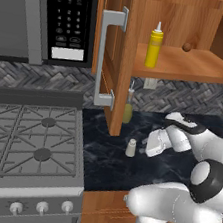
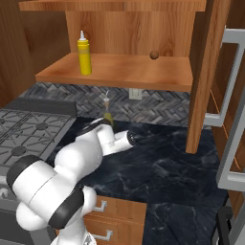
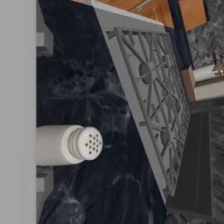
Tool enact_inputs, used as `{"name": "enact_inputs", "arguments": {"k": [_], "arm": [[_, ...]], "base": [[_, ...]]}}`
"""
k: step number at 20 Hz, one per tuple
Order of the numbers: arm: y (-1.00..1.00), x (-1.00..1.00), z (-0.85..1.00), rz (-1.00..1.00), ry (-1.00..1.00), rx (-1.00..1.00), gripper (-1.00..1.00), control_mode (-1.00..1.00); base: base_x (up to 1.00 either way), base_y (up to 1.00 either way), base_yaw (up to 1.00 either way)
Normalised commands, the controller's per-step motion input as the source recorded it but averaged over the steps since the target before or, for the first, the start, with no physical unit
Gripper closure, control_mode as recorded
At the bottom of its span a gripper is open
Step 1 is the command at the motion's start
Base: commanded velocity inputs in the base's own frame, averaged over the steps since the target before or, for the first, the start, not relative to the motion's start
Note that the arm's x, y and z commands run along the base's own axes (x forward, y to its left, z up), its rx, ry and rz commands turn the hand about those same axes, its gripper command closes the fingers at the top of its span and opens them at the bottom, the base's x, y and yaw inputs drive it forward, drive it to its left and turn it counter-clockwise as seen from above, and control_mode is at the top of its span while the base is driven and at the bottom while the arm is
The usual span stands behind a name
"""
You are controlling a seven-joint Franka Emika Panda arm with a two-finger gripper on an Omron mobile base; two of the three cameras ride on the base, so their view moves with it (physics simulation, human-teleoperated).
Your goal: Pick the mustard and shaker from the counter and place them in the cabinet.
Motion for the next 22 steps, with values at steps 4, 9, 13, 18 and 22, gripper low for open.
{"name": "enact_inputs", "arguments": {"k": [4,9,13,18,22], "arm": [[0.08,0.05,-0.24,0.01,0.0,0.0,-1.0,-1.0],[0.11,0.02,-0.26,0.03,0.0,0.0,-1.0,-1.0],[0.14,0.17,-0.23,0.01,0.0,0.0,-1.0,-1.0],[0.13,0.32,-0.16,0.0,0.01,0.0,-1.0,-1.0],[0.03,0.32,-0.1,0.0,0.0,0.0,-1.0,-1.0]], "base": [[0.0,0.0,0.0],[0.0,0.0,0.0],[0.0,0.0,0.0],[0.0,0.0,0.0],[0.0,0.0,0.0]]}}
